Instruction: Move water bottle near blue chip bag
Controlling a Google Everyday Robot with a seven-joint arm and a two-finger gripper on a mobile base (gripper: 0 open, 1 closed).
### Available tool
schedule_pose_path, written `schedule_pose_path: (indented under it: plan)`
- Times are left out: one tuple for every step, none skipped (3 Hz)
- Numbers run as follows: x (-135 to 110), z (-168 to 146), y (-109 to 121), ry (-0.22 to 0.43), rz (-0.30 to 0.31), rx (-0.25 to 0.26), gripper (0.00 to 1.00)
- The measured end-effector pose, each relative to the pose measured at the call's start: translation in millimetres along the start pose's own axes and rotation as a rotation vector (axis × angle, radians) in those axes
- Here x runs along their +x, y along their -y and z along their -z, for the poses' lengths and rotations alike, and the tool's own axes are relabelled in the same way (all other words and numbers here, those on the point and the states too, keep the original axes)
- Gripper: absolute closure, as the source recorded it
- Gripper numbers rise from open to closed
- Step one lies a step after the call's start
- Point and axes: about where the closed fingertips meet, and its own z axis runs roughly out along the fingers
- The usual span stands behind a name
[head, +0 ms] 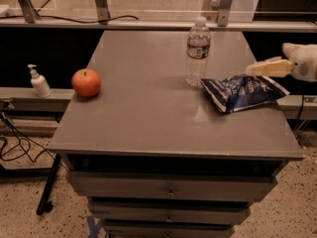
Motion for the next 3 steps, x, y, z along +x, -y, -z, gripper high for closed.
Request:
schedule_pose_path:
  plan:
    - [-6.5,9.8,26.0,0.040,-0.014,0.095,0.00]
    - [-6.7,8.8,25.5,0.040,-0.013,0.093,0.00]
    - [-6.6,3.4,23.7,0.032,0.014,0.080,0.00]
